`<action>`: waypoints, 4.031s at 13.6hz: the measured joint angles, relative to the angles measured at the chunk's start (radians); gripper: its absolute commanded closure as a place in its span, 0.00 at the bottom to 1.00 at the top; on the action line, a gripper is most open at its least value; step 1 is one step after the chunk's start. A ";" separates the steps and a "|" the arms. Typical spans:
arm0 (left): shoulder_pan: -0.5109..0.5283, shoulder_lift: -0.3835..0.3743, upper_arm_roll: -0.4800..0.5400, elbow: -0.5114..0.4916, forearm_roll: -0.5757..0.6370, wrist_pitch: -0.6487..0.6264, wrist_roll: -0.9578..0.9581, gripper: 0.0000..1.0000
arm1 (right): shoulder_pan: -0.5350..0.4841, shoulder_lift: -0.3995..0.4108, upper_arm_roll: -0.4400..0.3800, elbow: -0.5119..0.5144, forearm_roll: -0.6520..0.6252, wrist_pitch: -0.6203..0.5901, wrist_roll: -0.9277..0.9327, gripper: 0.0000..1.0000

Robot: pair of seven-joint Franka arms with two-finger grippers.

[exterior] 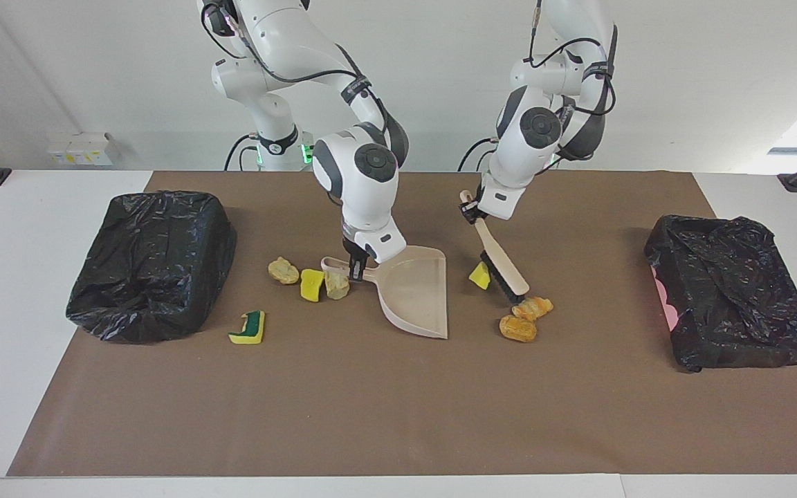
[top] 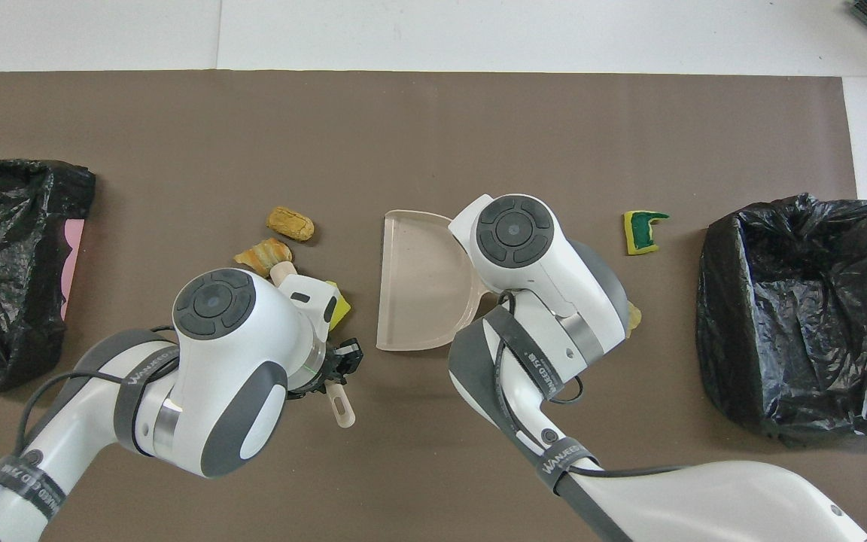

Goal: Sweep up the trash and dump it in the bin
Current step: 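Sweep the crumbs into the dustpan with the brush in the left gripper, then carry the dustpan toward the bin with the right gripper while the left gripper withdraws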

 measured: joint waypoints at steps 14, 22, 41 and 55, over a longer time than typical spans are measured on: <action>0.088 0.030 0.131 -0.034 0.193 0.110 0.507 1.00 | 0.000 -0.001 0.000 -0.001 0.000 0.000 0.001 1.00; 0.057 0.080 0.119 -0.038 0.258 0.158 0.578 1.00 | 0.000 -0.001 0.000 -0.001 0.000 0.000 0.007 1.00; -0.082 0.082 -0.098 0.054 -0.148 0.163 0.344 1.00 | 0.001 -0.004 0.000 -0.007 0.000 -0.005 0.028 1.00; -0.070 0.069 -0.052 0.072 0.038 0.106 0.105 1.00 | -0.065 -0.048 -0.002 0.008 0.006 -0.011 -0.005 1.00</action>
